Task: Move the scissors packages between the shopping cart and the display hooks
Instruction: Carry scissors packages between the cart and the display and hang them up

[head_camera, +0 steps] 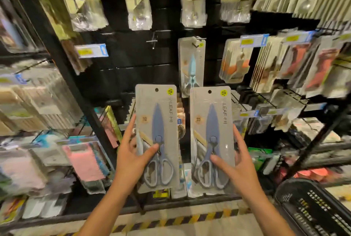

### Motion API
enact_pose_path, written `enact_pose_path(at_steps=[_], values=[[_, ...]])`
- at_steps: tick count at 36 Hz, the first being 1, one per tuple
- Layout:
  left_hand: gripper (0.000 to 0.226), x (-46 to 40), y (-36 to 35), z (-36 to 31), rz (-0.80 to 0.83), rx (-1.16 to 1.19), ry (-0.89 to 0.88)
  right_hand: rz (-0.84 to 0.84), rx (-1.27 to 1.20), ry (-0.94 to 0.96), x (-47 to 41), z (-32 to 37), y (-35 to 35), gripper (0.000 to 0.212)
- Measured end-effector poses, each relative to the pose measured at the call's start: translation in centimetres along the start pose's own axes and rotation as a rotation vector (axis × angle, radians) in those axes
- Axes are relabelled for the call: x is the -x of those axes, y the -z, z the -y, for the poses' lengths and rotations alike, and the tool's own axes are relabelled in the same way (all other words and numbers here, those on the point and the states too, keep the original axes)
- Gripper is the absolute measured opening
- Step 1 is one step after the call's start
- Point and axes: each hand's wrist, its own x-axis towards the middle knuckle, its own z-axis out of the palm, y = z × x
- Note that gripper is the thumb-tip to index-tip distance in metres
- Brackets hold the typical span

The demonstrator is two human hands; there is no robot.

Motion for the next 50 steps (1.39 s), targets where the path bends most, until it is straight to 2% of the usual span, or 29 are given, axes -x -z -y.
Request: enact_pose_path(at_steps=[15, 24, 42, 50], values=[[0.097, -10.4, -2.0, -0.4, 0.016, 0.074, -0.119, -0.033, 0.022, 0.13, -11.0, 2.2, -2.5, 0.091], [0.1, -14.7, -3.3, 0.0, -0.001, 0.02, -0.16, -0.007, 0.043, 0.121, -16.3, 1.3, -2.2, 0.093], [0.099, -18.4, -7.3, 0.2, -0.12, -0.014, -0.158, 0.096, -0.052, 0.161, -25.2, -0.8, -0.6, 0.092], [0.099, -19.4, -8.4, -0.1, -0.143, -0.023, -0.183, 0.117, 0.014, 0.191, -26.9, -2.2, -0.5, 0.094]])
